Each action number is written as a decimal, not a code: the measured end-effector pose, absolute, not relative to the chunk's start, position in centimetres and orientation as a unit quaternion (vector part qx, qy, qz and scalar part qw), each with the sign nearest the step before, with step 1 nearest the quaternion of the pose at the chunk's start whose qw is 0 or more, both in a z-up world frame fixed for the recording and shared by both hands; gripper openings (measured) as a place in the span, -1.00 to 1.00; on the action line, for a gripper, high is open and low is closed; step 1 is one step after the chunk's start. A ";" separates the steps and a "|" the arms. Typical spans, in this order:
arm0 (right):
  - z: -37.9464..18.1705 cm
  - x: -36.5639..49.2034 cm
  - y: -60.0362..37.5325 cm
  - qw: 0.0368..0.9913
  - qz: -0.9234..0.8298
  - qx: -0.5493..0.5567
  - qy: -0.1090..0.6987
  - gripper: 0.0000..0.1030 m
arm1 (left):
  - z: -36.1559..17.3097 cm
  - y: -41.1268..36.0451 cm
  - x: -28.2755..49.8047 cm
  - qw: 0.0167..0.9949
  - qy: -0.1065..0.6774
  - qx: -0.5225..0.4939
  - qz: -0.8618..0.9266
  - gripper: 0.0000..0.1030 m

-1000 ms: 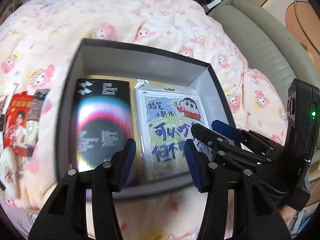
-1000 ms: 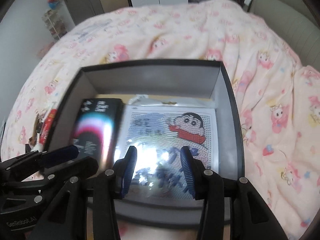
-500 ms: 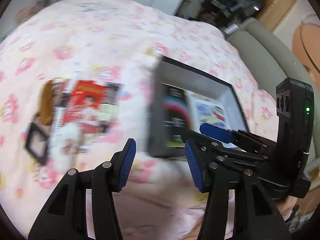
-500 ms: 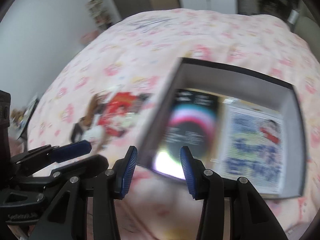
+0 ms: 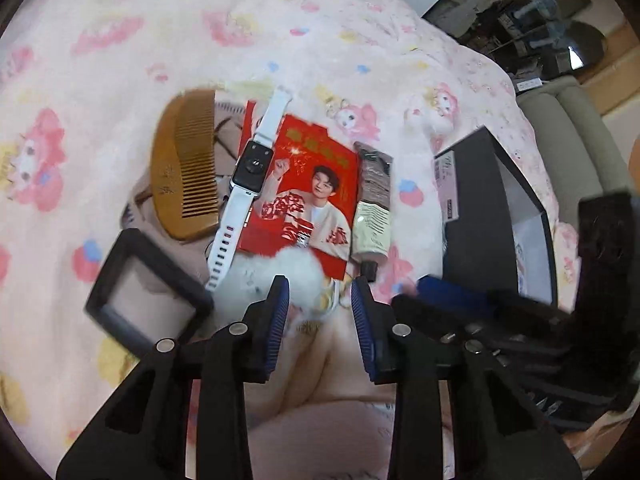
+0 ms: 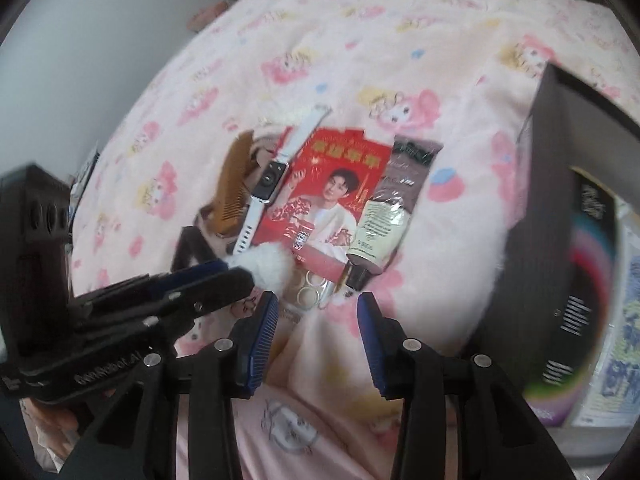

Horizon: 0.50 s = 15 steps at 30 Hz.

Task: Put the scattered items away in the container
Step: 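Grasp the red envelope with the right tool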

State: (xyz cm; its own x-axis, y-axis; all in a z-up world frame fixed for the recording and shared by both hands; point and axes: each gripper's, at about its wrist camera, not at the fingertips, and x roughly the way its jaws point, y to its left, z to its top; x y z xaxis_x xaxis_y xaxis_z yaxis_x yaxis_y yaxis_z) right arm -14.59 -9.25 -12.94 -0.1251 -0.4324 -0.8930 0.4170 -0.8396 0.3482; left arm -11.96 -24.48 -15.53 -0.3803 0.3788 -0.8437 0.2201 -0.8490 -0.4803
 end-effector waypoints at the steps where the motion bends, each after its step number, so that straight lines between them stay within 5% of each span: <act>1: -13.7 -15.0 -9.6 0.276 -0.746 0.606 -0.008 -0.28 | -16.3 -25.2 -12.4 0.044 -0.285 -0.564 0.774 -0.39; 15: -19.0 -18.9 -9.8 0.221 -0.733 0.641 -0.061 -0.28 | -20.5 -29.5 -14.0 0.042 -0.385 -0.566 0.728 -0.30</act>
State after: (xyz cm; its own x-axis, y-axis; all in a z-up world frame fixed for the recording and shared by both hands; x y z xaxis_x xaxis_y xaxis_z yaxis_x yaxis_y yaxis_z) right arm -18.94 -9.77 -18.98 -0.0816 -0.4022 -0.9119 0.2461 -0.8948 0.3725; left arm -14.01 -29.51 -20.48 -0.3560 0.4969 -0.7914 0.3737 -0.7005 -0.6080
